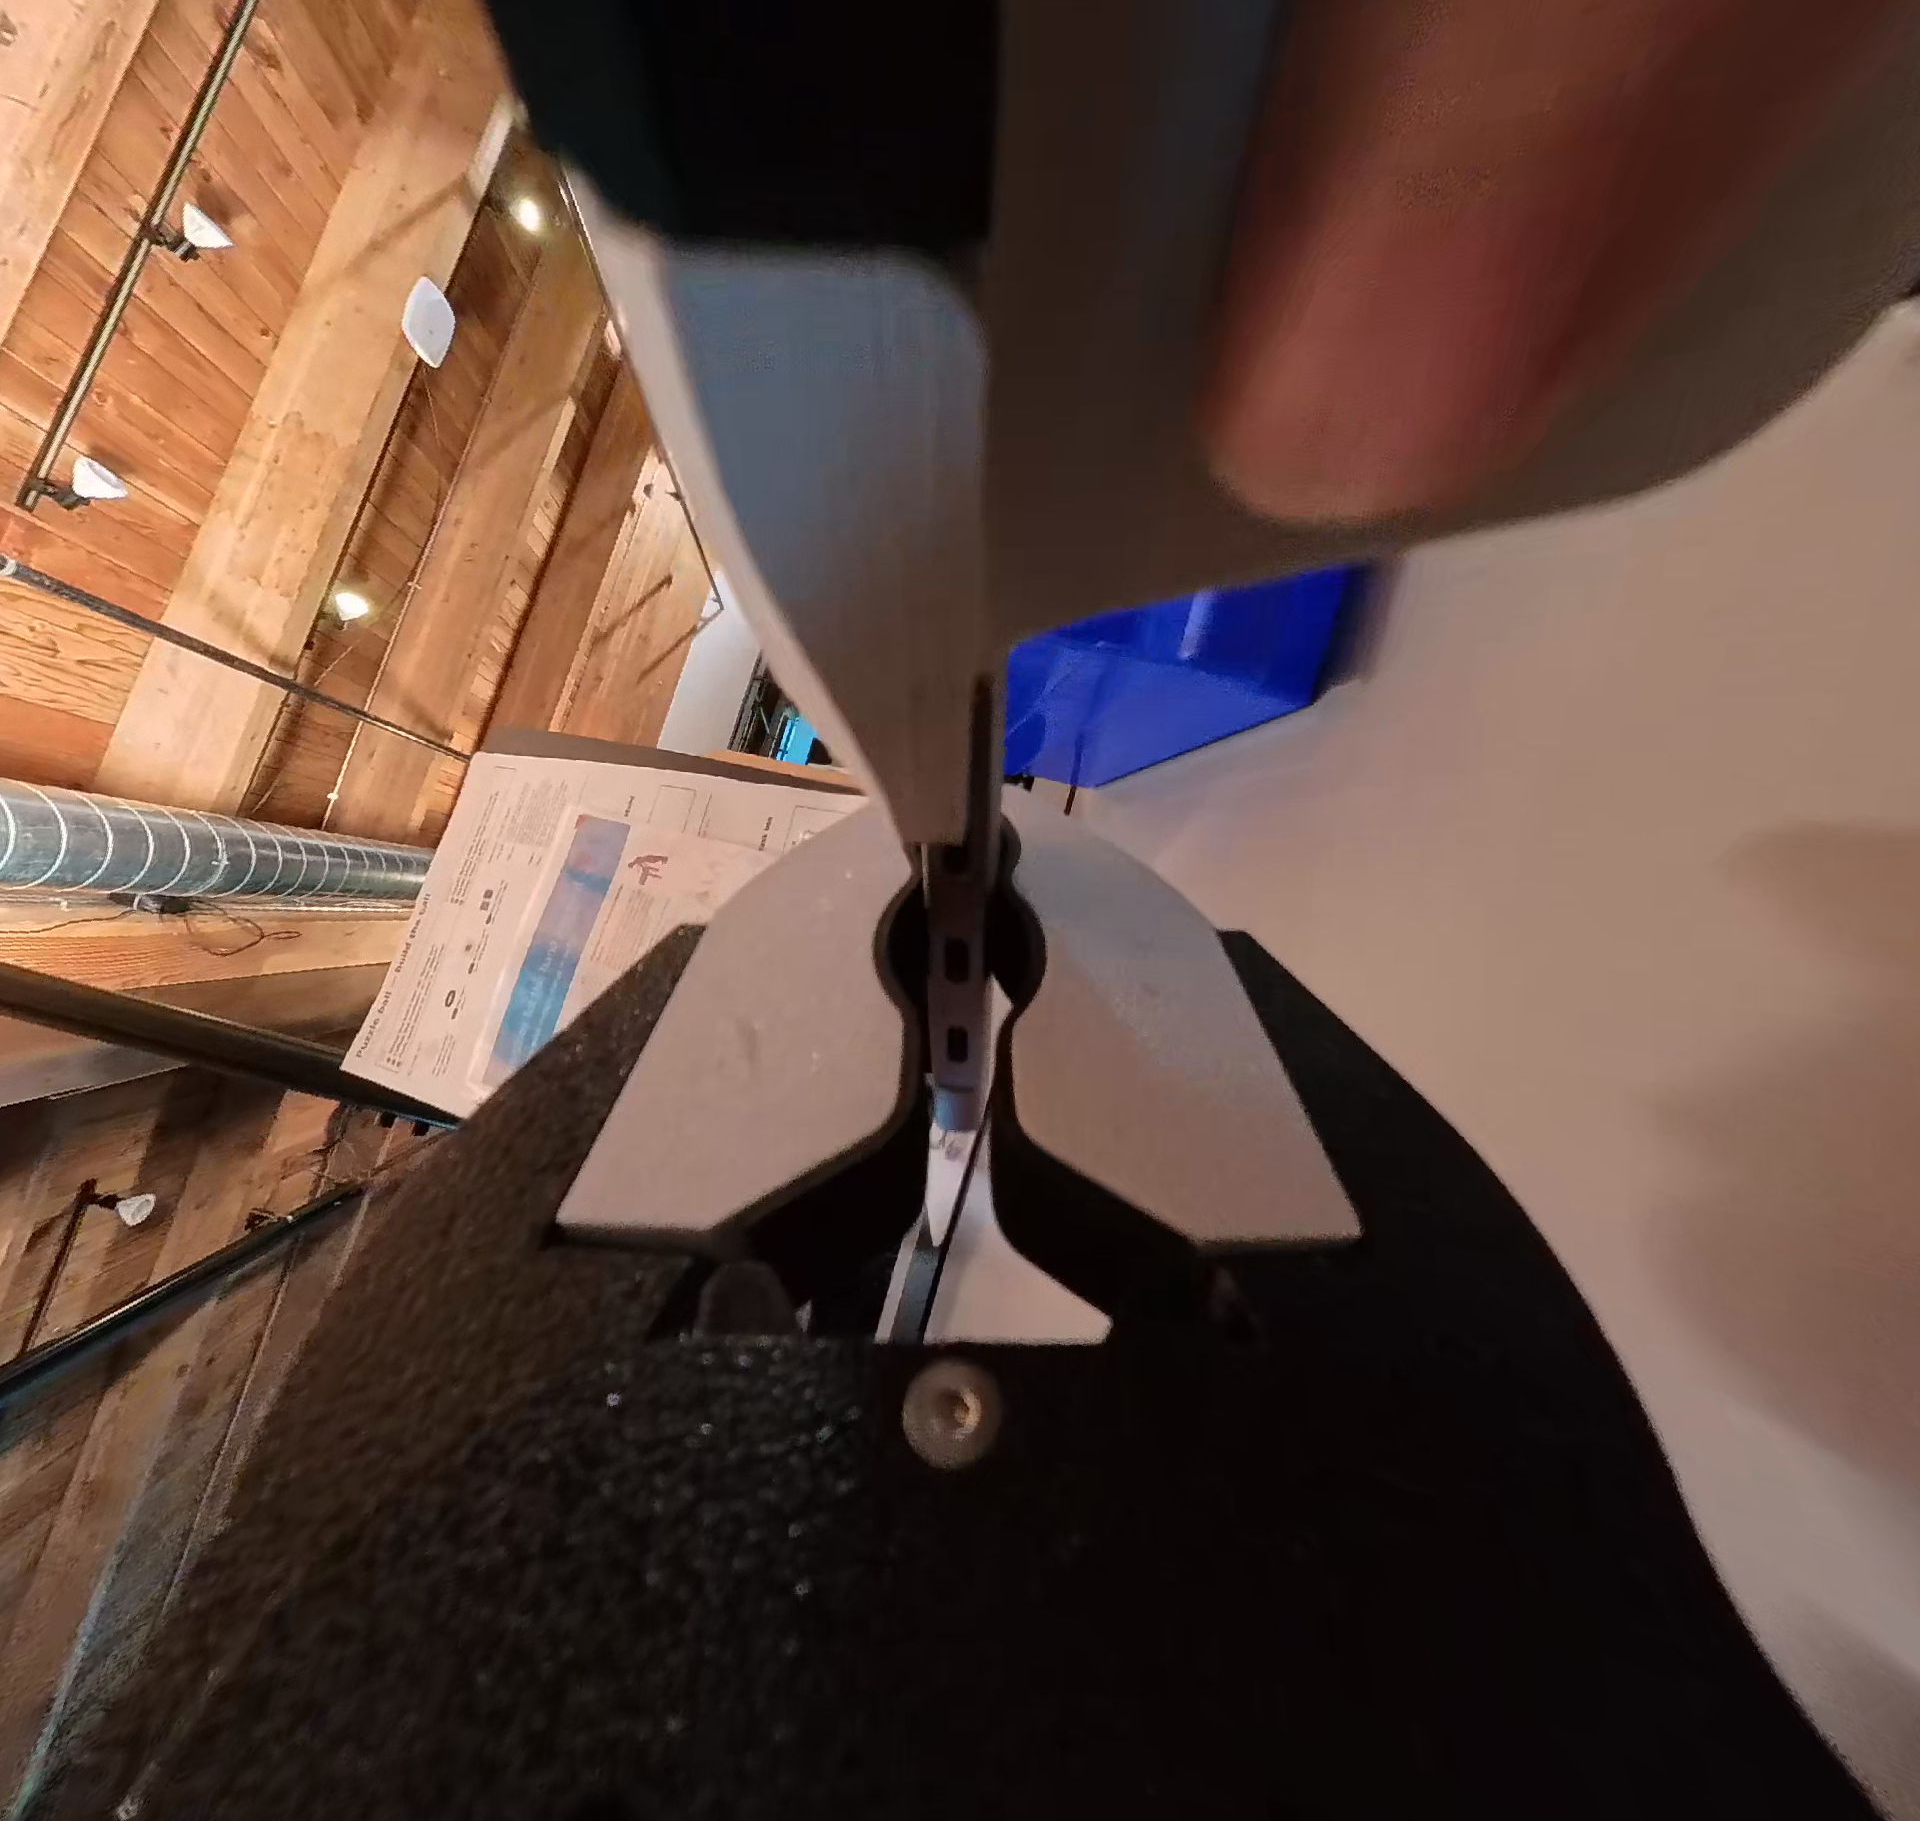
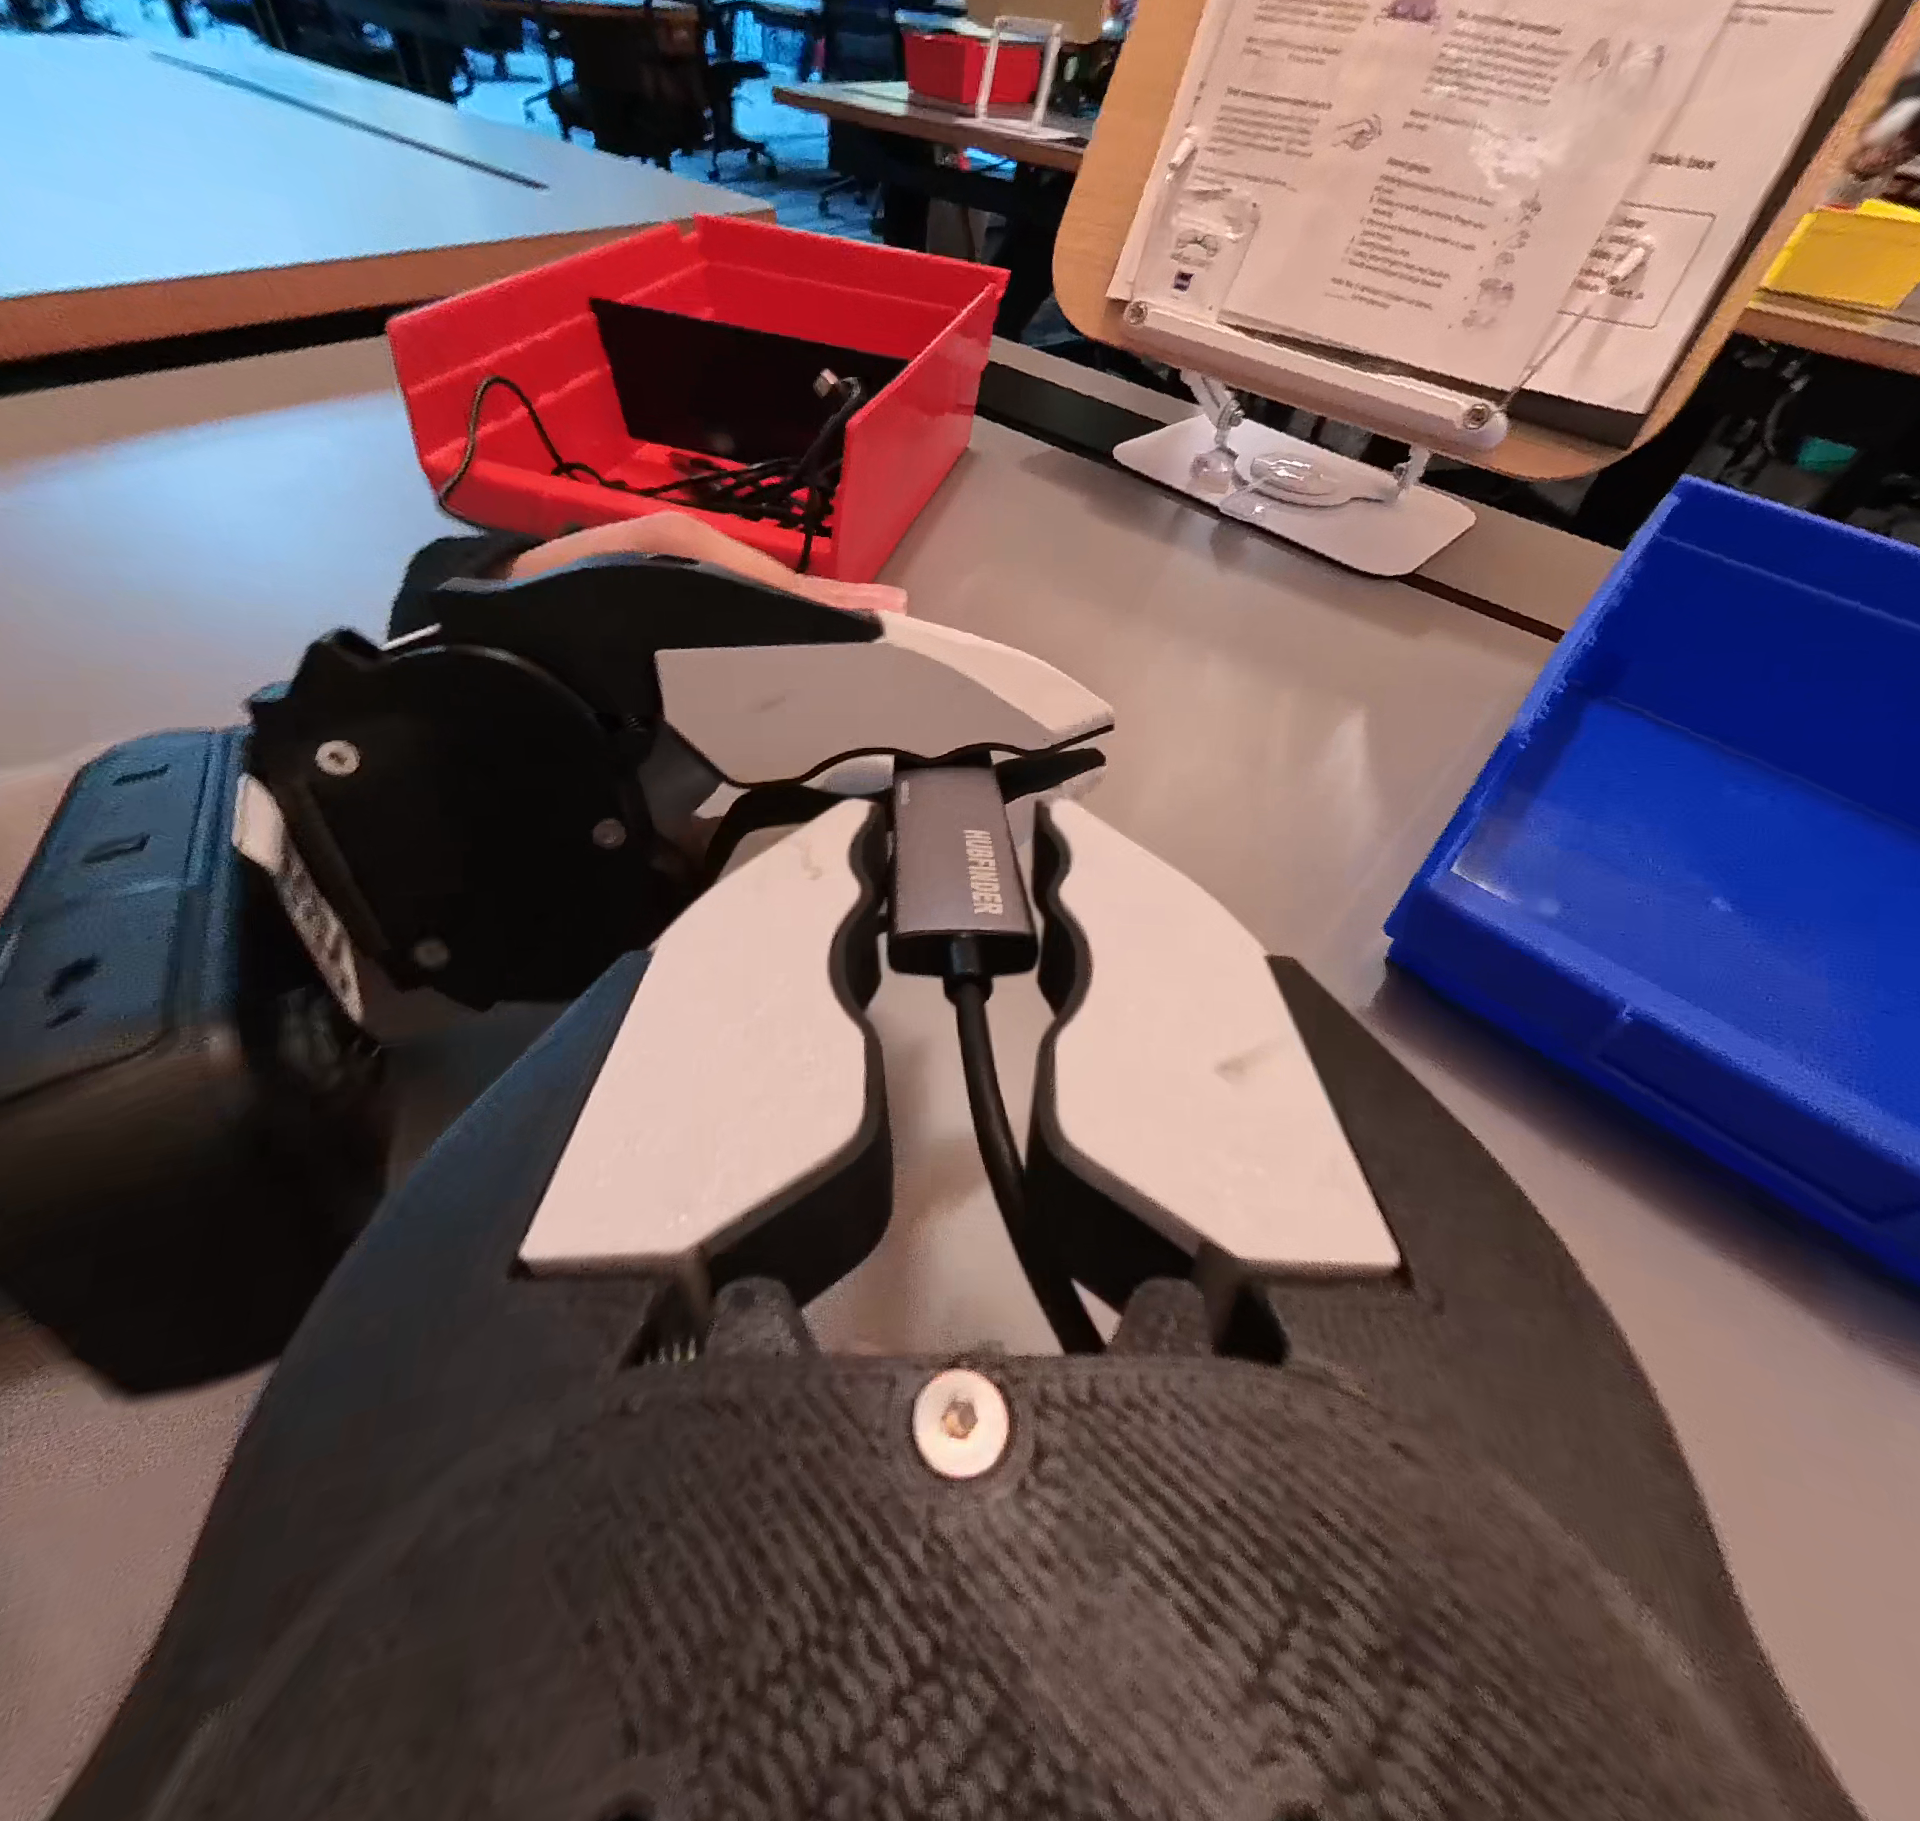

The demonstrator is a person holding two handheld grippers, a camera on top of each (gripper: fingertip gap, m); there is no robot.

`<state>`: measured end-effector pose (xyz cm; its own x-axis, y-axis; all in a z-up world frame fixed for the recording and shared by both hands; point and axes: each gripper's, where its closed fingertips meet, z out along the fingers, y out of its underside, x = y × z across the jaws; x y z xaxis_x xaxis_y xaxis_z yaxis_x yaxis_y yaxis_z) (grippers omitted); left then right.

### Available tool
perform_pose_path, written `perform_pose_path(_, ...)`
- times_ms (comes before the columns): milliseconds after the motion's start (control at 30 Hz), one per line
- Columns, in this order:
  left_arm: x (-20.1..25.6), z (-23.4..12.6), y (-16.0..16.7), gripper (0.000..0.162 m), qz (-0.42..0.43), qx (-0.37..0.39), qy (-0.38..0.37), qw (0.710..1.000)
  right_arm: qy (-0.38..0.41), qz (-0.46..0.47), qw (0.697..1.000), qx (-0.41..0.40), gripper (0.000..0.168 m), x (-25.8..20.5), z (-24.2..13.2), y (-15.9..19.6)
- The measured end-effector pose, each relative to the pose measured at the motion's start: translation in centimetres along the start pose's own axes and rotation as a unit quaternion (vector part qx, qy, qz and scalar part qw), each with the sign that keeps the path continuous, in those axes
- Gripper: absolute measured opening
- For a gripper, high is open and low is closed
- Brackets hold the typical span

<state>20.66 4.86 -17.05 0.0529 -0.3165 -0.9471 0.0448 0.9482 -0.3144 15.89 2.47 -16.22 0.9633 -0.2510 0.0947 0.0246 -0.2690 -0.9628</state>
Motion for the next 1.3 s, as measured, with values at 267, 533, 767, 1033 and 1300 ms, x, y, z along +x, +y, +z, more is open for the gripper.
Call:
perform_pose_path(267, 0.4, 0.3, 0.7, 0.016, -0.081, -0.004, 0.038, 0.996, 0.003, -0.001, 1.000, 0.023, 0.024, 0.9, 0.1, -0.2)
perform_pose_path(533, -0.7, -0.4, -1.2, 0.065, -0.606, 0.062, 0.256, 0.751, 0.102, 0.009, 0.980, 0.173, 0.025, 6.1, -3.8, -3.6)
perform_pose_path(767, -0.8, -1.6, -4.7, 0.047, -0.811, 0.124, 0.401, 0.408, 0.072, -0.025, 0.980, 0.182, 0.025, 3.7, -2.4, -2.6)
perform_pose_path(1033, -1.9, -1.1, -2.9, 0.013, -0.868, 0.160, 0.374, 0.284, 0.069, -0.131, 0.981, 0.128, 0.025, 1.8, -0.5, -0.9)
perform_pose_path(1300, -1.8, -1.1, -2.3, 0.009, -0.887, 0.148, 0.371, 0.230, 0.091, -0.158, 0.978, 0.102, 0.025, 1.8, 0.3, 0.0)
